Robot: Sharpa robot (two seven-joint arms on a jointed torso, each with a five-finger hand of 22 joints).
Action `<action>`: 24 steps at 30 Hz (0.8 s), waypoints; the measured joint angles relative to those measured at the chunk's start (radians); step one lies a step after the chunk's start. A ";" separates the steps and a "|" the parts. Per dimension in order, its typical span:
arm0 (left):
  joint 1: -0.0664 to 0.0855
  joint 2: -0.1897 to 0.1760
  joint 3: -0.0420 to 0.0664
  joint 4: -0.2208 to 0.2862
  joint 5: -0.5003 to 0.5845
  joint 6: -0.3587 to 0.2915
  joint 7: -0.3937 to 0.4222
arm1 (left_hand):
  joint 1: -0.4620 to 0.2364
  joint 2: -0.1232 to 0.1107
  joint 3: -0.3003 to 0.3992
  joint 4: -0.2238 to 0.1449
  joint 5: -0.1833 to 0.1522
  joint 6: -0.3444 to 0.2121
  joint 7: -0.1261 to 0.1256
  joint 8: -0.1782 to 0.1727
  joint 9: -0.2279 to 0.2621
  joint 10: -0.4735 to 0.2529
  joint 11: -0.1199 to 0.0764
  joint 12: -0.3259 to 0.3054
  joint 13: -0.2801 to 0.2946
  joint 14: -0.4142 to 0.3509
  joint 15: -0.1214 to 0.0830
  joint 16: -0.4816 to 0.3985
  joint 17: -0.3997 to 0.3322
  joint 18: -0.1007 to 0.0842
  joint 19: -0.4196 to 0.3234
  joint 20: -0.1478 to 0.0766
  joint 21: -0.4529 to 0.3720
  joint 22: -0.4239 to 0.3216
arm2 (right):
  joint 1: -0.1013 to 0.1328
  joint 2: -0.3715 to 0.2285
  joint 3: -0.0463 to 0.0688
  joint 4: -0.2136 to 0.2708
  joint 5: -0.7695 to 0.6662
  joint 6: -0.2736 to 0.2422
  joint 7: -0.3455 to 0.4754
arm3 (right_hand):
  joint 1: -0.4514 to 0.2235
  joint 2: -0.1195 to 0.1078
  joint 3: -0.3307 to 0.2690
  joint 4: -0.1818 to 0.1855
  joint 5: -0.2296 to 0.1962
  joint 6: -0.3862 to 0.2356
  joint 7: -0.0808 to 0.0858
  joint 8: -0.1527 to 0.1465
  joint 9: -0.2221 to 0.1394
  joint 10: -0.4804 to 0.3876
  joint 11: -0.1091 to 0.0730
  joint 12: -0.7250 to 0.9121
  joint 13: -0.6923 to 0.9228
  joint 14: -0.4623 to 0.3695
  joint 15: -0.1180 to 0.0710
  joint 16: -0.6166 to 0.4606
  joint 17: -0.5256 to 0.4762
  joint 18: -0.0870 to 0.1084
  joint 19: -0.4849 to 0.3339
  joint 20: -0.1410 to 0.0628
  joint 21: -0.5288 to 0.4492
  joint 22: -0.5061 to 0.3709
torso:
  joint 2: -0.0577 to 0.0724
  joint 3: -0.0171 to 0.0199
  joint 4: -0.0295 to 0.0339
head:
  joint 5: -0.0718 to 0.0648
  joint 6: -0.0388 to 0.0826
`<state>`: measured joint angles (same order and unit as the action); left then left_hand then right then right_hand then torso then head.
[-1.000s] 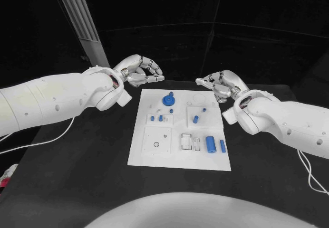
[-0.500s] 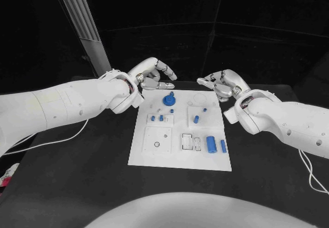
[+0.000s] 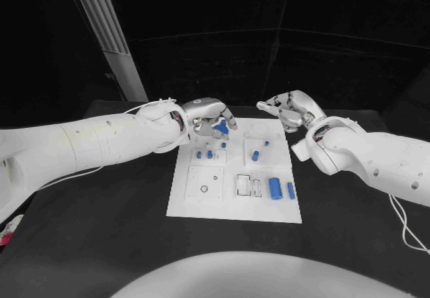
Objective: Assemble the parts on the task board
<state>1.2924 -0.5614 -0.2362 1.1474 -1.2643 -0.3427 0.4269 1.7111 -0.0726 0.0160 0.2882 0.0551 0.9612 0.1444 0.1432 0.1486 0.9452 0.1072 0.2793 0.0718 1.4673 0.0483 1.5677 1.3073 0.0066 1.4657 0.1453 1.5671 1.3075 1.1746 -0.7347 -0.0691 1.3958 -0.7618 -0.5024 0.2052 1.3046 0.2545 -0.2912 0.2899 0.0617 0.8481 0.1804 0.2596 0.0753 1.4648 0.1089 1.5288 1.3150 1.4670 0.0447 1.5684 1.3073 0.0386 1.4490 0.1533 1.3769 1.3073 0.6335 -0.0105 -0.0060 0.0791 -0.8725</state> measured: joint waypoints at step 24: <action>-0.023 0.036 0.000 -0.040 -0.310 0.046 -0.128 | 0.025 0.004 0.007 -0.007 0.000 0.000 -0.008 -0.038 -0.031 -0.029 -0.025 -0.029 -0.009 0.000 -0.036 0.000 0.000 0.000 0.002 -0.027 0.000 0.000 | 0.000 0.001 0.000 -0.002 0.000 0.000 -0.001 | 0.001 0.001 0.000 0.000 0.000 0.000 0.000 0.000 -0.001 0.000 0.000 -0.003 0.000 0.000 0.000 0.000 0.000 0.000 0.000 0.000 -0.004 0.000 | -0.001 -0.0006 0.0017 | 0.010 0.000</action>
<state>1.2691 -0.5253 -0.2358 1.1078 -1.5741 -0.2971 0.2987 1.7365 -0.0682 0.0231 0.2815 0.0550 0.9610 0.1369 0.1048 0.1180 0.9162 0.0821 0.2501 0.0628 1.4670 0.0123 1.5677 1.3073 0.0068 1.4675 0.1180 1.5671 1.3075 1.1744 -0.7342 -0.0692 1.3937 -0.7616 -0.5025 0.2041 1.3056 0.2555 -0.2911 0.2898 0.0617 0.8482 0.1805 0.2596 0.0743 1.4648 0.1090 1.5262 1.3151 1.4669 0.0451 1.5684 1.3073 0.0385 1.4491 0.1533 1.3734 1.3073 0.6330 -0.0111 -0.0043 0.0891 -0.8725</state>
